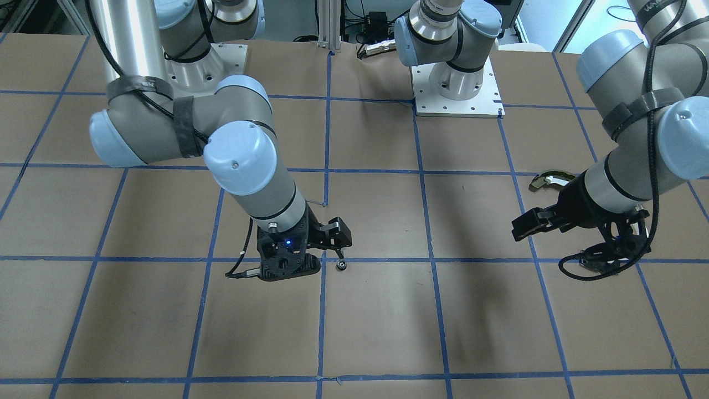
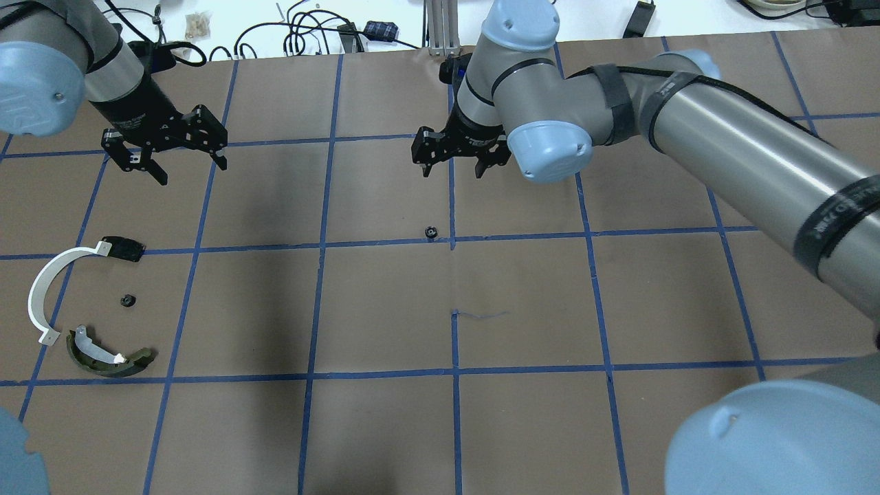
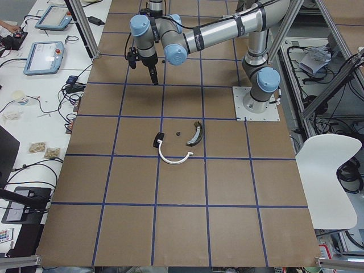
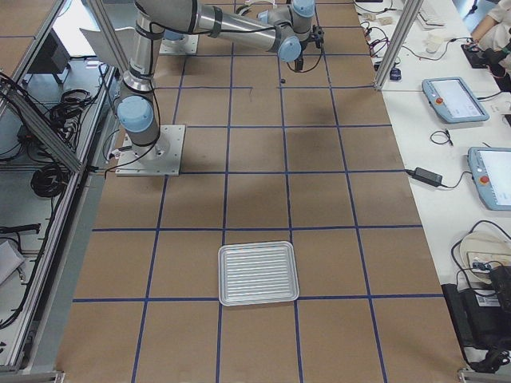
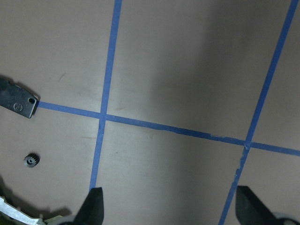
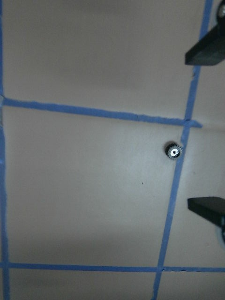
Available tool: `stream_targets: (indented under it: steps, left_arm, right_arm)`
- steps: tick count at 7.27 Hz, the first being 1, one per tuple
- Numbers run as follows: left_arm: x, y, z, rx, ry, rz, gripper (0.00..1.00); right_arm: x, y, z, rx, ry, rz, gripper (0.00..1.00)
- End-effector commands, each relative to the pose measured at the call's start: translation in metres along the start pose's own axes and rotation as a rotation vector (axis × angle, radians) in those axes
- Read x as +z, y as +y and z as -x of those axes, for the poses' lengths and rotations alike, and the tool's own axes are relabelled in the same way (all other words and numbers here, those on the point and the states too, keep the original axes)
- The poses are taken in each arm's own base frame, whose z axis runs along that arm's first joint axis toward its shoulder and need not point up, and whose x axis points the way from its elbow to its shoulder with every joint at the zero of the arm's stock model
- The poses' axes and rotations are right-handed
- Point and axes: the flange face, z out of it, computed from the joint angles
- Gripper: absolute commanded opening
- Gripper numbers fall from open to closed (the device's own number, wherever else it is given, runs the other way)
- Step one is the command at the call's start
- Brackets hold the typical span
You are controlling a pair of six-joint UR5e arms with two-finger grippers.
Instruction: Place bearing gear from tray to pile
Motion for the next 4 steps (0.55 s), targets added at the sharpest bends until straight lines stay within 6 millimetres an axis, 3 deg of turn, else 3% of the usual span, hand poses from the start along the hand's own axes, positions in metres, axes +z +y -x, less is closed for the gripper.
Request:
stream_targets:
  steps: [1,2,3,4]
  left_arm:
    - [0.004,-0.007,-0.043,0.068,0.012,-0.043,1.00]
    - [0.022,0.003,-0.092,0.103,0.007,-0.019,1.00]
    - [0.039,0.001,-0.136,0.182,0.009,-0.069,1.00]
    - [0.053,0.008,-0.167,0.194,0.007,-0.078,1.00]
  right_arm:
    - [-0.118,0.033,-0.041,0.093,0.167,0.055,1.00]
    - [-0.165,0.069,-0.057,0.124,0.291,0.102,1.00]
    - [-0.202,0.086,-0.067,0.154,0.323,0.083,1.00]
    - [-0.213,0.087,-0.079,0.182,0.309,0.069,1.00]
